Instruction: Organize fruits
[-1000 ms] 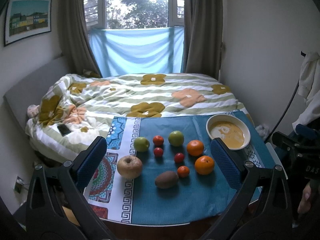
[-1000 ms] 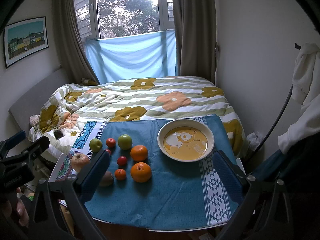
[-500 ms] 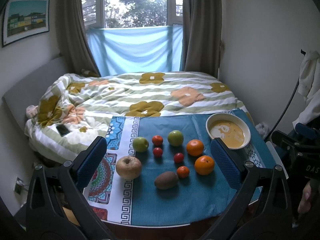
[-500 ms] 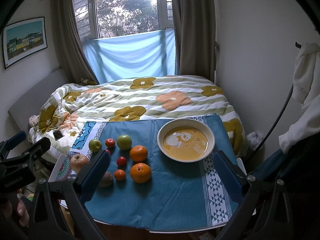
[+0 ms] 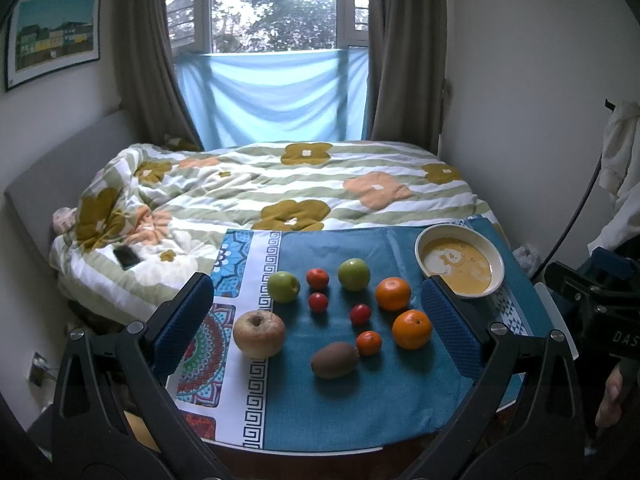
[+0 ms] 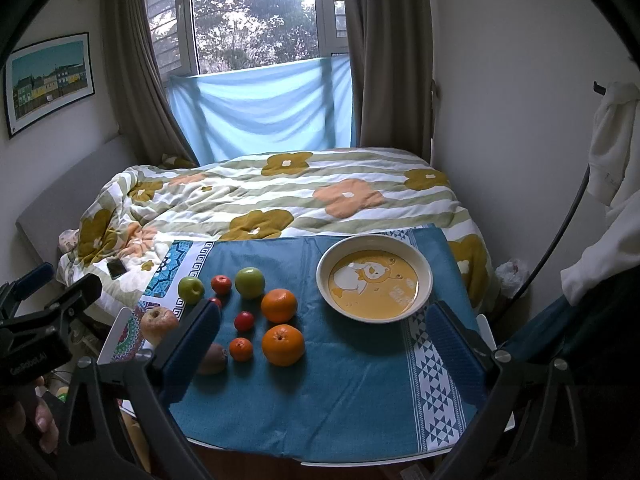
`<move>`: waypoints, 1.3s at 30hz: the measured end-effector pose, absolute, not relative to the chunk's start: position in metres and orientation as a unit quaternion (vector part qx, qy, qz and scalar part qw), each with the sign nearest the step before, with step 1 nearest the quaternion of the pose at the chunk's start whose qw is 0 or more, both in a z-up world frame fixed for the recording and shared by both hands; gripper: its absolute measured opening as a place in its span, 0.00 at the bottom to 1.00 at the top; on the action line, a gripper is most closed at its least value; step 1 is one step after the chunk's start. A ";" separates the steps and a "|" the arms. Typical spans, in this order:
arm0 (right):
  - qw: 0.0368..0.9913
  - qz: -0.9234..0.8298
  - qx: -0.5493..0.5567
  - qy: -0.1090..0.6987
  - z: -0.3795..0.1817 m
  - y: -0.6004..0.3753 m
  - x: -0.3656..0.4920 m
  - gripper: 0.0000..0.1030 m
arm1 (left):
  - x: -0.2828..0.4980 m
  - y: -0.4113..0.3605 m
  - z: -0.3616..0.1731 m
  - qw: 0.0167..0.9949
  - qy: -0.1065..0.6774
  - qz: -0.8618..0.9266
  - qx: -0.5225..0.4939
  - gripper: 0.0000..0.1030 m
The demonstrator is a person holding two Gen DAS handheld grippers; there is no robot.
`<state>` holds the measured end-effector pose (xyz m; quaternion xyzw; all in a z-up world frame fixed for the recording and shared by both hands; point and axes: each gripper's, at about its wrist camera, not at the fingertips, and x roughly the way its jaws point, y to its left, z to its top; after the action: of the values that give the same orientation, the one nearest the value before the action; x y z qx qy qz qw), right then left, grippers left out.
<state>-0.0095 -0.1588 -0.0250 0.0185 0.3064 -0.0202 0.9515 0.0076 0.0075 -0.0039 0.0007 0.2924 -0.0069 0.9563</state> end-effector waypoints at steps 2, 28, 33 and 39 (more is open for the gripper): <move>0.951 -0.020 0.019 0.307 -0.025 -0.159 -0.009 1.00 | 0.008 0.009 -0.003 0.956 0.293 -0.006 0.000 1.00; 0.951 -0.016 0.020 0.309 -0.028 -0.154 -0.013 1.00 | 0.006 0.009 -0.002 0.956 0.293 -0.004 0.004 1.00; 0.951 -0.015 0.020 0.310 -0.027 -0.157 -0.012 1.00 | 0.004 0.011 -0.001 0.956 0.293 -0.002 0.005 1.00; 0.949 -0.012 0.019 0.316 -0.031 -0.154 -0.009 1.00 | -0.004 0.013 0.000 0.955 0.298 0.008 0.002 1.00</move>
<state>-0.0090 -0.1541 -0.0311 0.0189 0.3155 -0.0120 0.9486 -0.0038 0.0132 0.0001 0.0017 0.2976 0.0076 0.9547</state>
